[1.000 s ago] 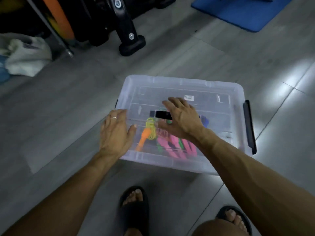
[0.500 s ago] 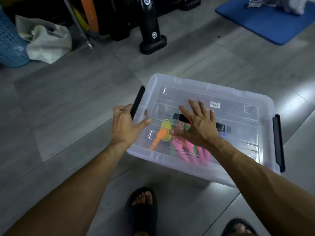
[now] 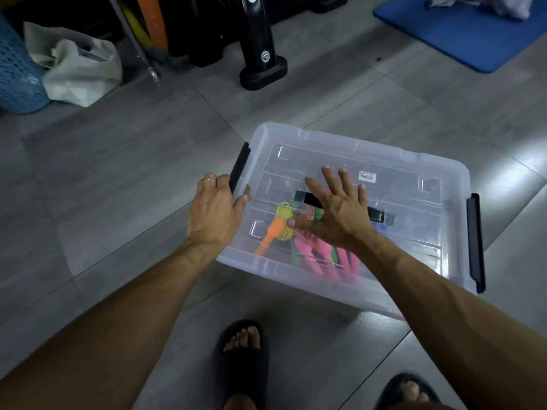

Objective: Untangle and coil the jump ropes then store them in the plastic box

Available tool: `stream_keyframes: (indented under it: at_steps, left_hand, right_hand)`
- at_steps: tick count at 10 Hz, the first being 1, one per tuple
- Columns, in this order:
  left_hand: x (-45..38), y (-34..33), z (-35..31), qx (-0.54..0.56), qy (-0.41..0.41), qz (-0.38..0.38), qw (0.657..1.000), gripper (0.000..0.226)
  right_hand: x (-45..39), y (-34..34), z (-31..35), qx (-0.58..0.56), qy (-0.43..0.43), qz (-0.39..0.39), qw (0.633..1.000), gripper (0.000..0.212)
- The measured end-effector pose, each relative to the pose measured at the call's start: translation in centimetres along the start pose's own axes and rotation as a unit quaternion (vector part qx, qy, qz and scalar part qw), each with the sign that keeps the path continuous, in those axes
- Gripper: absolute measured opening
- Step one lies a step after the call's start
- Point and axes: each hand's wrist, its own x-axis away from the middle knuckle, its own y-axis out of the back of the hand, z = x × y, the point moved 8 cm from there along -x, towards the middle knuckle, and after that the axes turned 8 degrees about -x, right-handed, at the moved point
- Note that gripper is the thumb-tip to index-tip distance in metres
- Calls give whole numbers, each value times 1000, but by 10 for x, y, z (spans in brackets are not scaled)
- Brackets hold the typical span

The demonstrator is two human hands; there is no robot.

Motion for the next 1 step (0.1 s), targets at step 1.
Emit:
stream_keyframes:
  at_steps: [1]
  left_hand:
    - [-11, 11, 4, -34, -77, 76, 994, 58]
  right_hand:
    - [4, 15, 4, -27, 18, 34, 999, 92]
